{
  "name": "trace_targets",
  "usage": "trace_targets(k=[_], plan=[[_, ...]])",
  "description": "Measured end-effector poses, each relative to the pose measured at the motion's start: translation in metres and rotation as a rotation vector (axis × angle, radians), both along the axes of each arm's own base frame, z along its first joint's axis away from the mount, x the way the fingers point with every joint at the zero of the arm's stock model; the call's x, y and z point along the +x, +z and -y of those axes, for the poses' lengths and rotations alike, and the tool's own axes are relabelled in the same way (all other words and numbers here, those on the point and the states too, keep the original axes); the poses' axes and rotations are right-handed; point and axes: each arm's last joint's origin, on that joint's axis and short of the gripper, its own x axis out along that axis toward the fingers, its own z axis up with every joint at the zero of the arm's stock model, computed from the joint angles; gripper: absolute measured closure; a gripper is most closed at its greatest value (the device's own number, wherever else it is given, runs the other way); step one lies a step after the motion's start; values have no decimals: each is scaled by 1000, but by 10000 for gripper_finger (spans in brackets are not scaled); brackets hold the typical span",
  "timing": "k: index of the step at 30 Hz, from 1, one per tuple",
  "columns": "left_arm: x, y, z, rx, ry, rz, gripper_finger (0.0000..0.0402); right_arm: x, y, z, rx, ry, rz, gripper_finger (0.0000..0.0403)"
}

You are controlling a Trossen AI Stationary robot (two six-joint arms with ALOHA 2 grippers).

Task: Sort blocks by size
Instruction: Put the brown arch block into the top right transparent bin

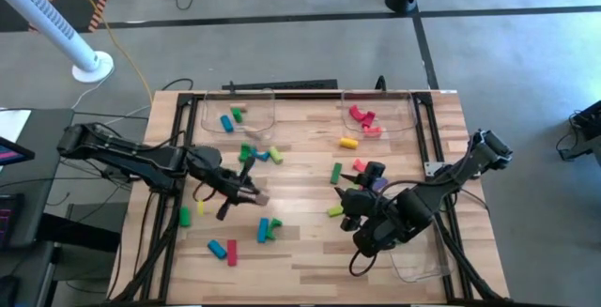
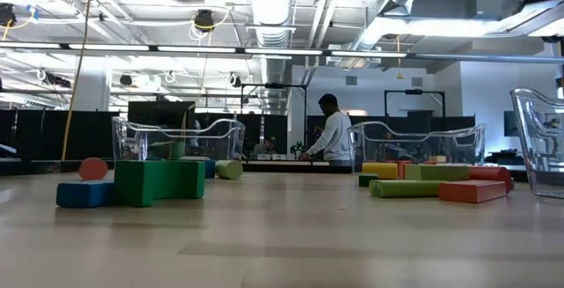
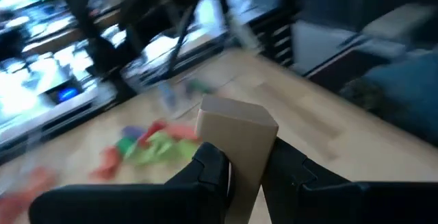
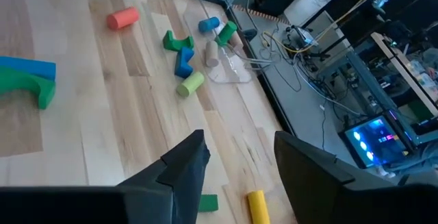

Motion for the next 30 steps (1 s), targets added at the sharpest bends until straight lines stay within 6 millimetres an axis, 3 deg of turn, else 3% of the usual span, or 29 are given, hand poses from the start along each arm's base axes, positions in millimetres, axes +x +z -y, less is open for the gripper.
trace_targets(k=[8, 17, 23, 30], plan=[[-32, 18, 15, -41, -180, 37, 345, 4, 2, -4, 6, 43, 11, 192], [-64, 32, 15, -54, -187, 87, 345, 6, 3, -6, 18, 66, 6, 192], [-65, 32, 14, -34, -167, 91, 345, 7, 1, -7, 31, 79, -6, 192], [-48, 26, 16, 49, -87, 109, 345, 12, 1, -10, 19, 123, -5, 192]])
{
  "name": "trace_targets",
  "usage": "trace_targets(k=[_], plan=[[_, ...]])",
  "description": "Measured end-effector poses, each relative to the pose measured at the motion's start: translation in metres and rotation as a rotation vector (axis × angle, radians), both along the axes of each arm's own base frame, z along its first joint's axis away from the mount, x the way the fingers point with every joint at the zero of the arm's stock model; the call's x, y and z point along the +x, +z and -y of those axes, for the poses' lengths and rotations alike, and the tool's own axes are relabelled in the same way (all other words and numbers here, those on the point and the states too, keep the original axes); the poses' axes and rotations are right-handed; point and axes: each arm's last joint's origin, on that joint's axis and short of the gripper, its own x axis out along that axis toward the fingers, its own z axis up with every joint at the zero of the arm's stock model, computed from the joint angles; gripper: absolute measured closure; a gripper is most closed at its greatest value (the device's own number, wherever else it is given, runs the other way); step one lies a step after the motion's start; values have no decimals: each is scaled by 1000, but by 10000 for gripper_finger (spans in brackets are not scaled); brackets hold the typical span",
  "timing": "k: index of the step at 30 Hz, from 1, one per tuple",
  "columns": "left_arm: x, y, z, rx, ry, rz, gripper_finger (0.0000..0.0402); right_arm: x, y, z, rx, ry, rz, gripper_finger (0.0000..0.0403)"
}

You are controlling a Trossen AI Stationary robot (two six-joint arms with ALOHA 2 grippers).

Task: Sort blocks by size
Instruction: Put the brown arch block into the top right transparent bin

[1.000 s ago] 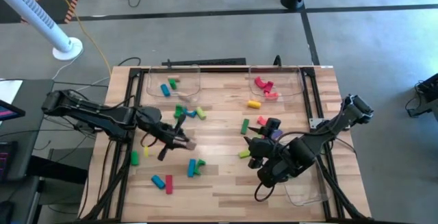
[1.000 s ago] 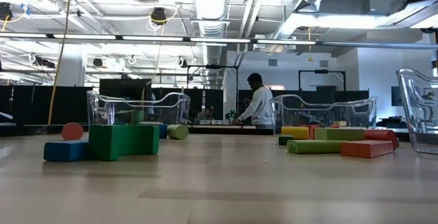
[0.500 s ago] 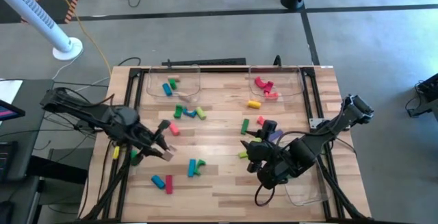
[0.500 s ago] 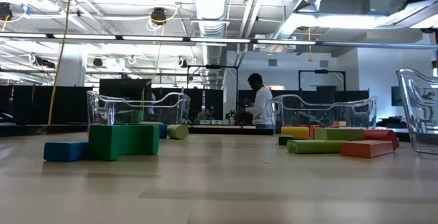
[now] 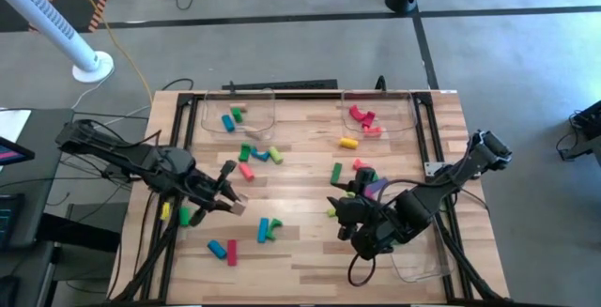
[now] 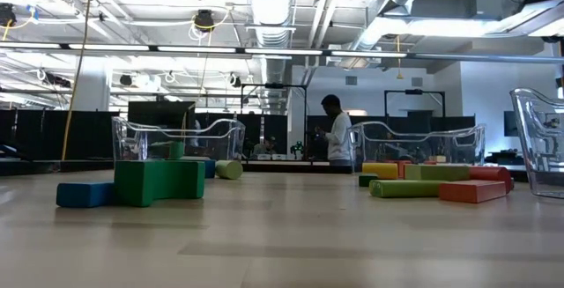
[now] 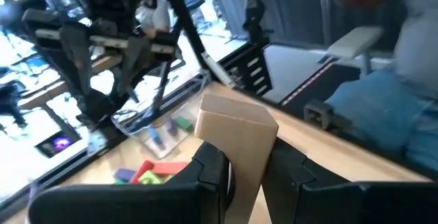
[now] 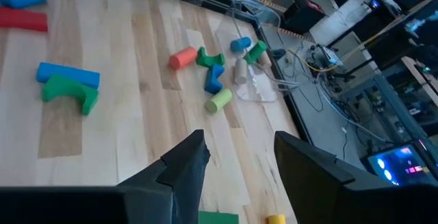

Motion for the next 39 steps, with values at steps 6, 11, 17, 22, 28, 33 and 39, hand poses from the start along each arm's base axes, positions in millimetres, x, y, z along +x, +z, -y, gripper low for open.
trace_targets(k=[6, 11, 17, 22, 28, 33, 39], plan=[[22, -5, -5, 43, 63, 43, 345, 6, 2, 3, 0, 14, 3, 192], [39, -6, -13, 47, 74, 108, 345, 14, -3, 11, -20, 16, 8, 193], [55, -12, -28, 11, 57, 105, 345, 28, -29, 27, -26, 61, -46, 204], [60, -16, -38, -4, 47, 87, 345, 34, -45, 44, -1, 57, -82, 212], [60, -9, -47, -37, 12, 148, 345, 46, -54, 62, 5, 97, -78, 213], [59, -7, -50, -53, -12, 160, 345, 49, -53, 83, 32, 133, -37, 214], [59, -5, -51, -54, -40, 181, 345, 39, -54, 106, 73, 224, 41, 214]])
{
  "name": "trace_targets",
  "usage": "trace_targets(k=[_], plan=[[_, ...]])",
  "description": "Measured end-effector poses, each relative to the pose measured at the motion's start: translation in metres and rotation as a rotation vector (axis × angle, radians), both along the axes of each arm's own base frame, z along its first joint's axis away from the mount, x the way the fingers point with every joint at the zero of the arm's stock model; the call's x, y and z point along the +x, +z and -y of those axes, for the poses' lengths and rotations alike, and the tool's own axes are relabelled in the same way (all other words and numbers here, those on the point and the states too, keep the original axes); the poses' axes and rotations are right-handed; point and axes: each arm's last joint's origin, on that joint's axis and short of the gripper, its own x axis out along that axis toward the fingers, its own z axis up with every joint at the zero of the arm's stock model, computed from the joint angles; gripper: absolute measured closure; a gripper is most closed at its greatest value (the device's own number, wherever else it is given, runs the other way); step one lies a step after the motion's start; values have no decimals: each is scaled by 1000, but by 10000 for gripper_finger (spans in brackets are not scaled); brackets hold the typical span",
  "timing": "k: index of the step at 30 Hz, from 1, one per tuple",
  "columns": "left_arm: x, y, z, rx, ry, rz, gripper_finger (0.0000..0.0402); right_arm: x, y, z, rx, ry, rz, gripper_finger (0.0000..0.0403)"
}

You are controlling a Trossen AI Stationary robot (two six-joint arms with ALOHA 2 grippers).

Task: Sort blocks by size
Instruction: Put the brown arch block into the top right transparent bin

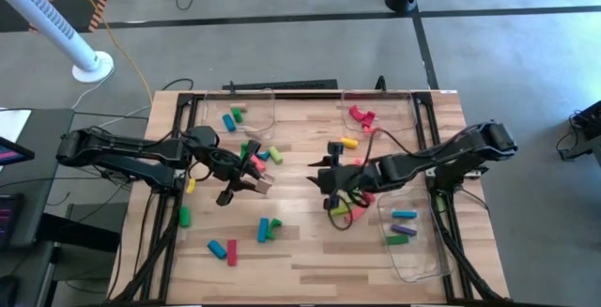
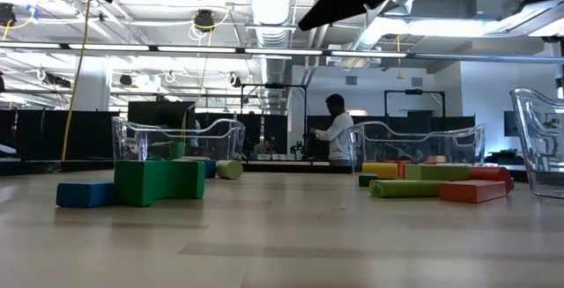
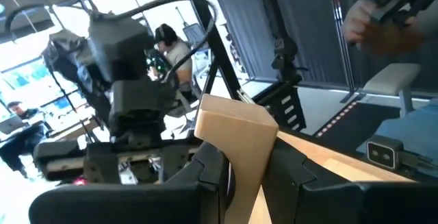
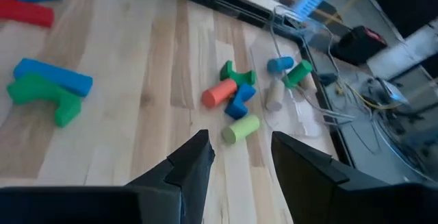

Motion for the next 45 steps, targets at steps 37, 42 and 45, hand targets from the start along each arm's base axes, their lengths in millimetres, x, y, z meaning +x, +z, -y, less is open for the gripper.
trace_targets(k=[37, 42, 45], plan=[[49, -16, -29, -148, -28, 326, 345, 9, -2, 2, -141, 190, 612, 107], [52, -19, -29, -164, -37, 347, 345, 11, -1, 2, -148, 193, 626, 108], [52, -19, -29, -164, -36, 348, 345, 14, 1, 2, -150, 188, 648, 108]])
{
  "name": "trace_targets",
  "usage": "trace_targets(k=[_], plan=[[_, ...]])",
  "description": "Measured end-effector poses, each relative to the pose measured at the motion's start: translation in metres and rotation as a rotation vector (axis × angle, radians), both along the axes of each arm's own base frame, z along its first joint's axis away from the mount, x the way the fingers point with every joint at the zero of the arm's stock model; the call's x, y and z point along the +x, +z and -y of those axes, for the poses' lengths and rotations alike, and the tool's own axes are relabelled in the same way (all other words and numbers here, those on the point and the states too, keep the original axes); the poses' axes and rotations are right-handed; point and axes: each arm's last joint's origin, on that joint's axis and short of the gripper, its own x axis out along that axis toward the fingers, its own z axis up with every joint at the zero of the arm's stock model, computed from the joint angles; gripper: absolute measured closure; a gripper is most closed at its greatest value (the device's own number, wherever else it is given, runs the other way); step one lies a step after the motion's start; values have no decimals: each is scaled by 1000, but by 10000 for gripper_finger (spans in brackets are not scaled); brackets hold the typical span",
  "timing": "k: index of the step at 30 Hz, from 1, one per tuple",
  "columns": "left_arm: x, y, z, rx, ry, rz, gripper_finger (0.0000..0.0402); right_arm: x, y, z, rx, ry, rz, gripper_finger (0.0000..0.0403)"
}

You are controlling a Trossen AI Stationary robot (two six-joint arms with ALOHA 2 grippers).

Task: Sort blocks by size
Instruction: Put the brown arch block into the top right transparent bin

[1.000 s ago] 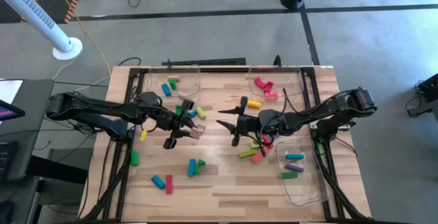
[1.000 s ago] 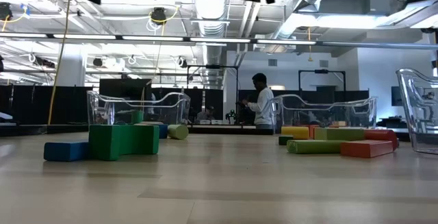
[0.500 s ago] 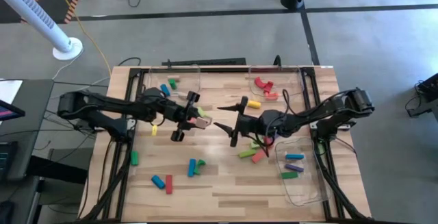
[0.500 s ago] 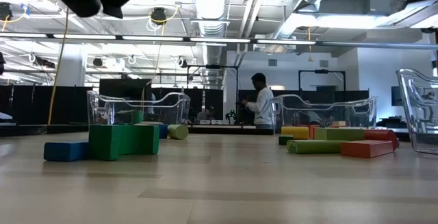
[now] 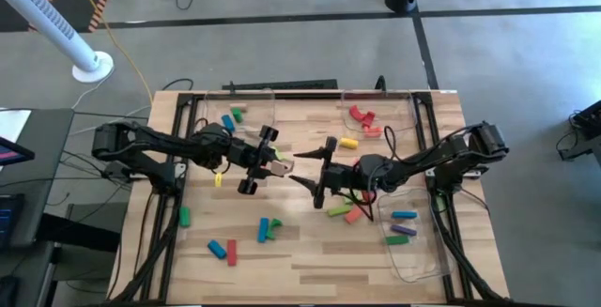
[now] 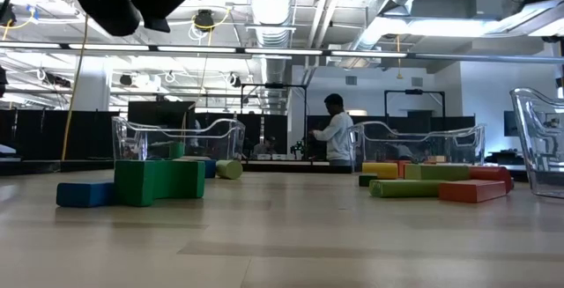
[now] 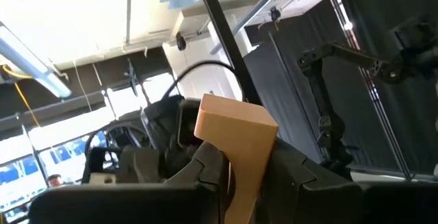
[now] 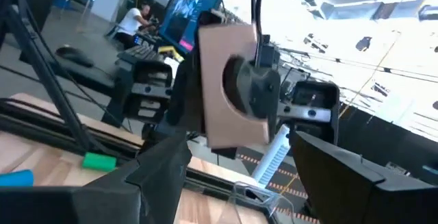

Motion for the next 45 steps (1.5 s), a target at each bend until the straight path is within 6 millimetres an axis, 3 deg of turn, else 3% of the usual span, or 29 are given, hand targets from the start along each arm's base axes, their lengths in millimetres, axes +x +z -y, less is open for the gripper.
trace_targets(k=[12, 26, 45], plan=[[0, -1, 0, -5, -11, -12, 345, 34, -4, -8, -40, 9, -10, 108], [1, -2, 0, -7, -8, -31, 345, 30, 0, -17, -38, -67, -15, 137], [2, -4, 1, 8, -34, -54, 345, 28, -1, -25, -42, -93, -32, 239]])
